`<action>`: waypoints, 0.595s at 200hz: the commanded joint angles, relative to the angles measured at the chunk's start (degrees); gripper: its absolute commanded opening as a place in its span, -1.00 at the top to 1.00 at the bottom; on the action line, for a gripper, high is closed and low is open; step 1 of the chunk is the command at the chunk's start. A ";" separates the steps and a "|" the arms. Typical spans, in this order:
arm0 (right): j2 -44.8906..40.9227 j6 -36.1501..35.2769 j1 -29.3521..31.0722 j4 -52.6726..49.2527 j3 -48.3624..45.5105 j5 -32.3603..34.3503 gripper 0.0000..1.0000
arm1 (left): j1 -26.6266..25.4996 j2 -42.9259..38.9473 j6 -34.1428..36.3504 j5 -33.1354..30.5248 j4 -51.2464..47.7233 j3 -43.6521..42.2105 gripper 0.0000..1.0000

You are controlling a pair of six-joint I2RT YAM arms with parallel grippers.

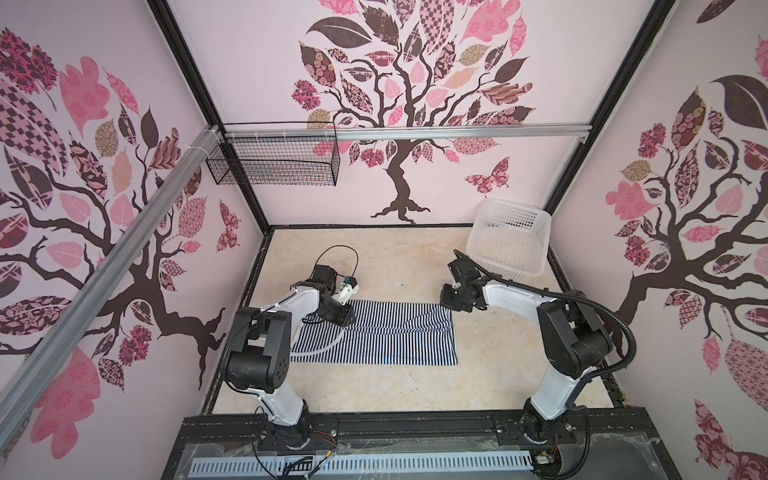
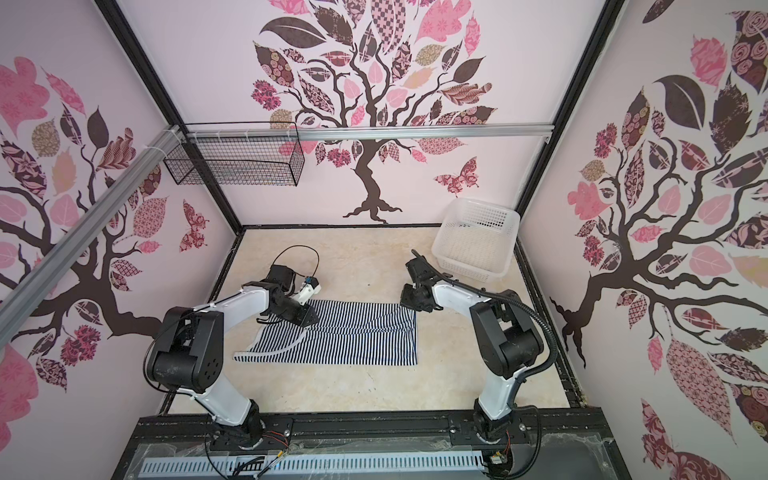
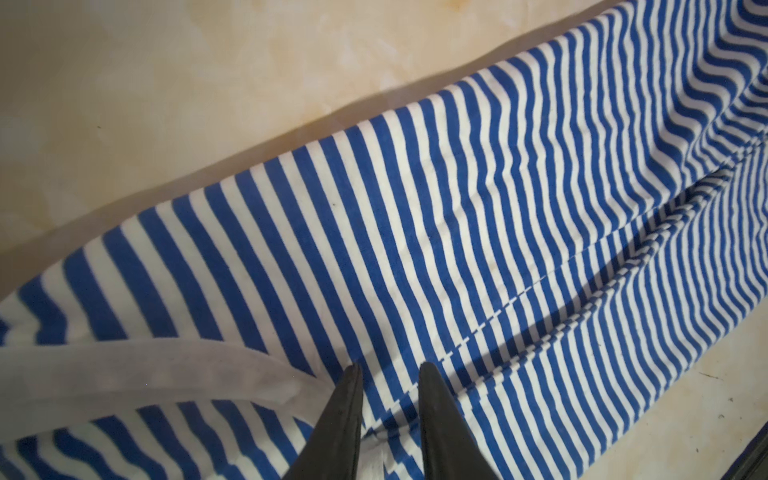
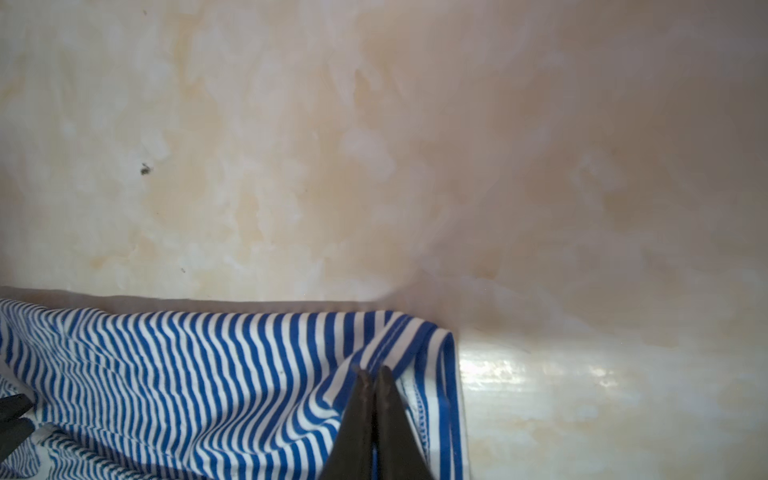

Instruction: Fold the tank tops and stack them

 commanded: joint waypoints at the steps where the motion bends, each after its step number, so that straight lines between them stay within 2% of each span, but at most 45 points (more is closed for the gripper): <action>1: -3.90 -0.21 -0.06 -1.72 -1.01 2.13 0.97 | -0.21 0.44 -0.29 1.31 0.38 -0.20 0.45; 45: -5.10 -0.70 -0.01 -2.50 -2.69 5.14 1.00 | -0.33 0.63 -0.37 0.31 0.64 -1.24 0.46; 81: -2.81 -1.97 0.00 -4.11 -1.47 11.26 0.97 | -0.33 1.31 -0.76 -0.37 1.04 -1.50 0.46; 100: 1.06 -3.06 -0.06 -4.98 0.69 12.15 0.74 | -0.43 2.20 -1.14 -1.07 1.00 -1.22 0.46; 119: 4.23 -3.79 -0.03 -5.54 2.62 11.38 0.35 | -0.43 3.06 -1.17 -1.52 0.70 -0.86 0.45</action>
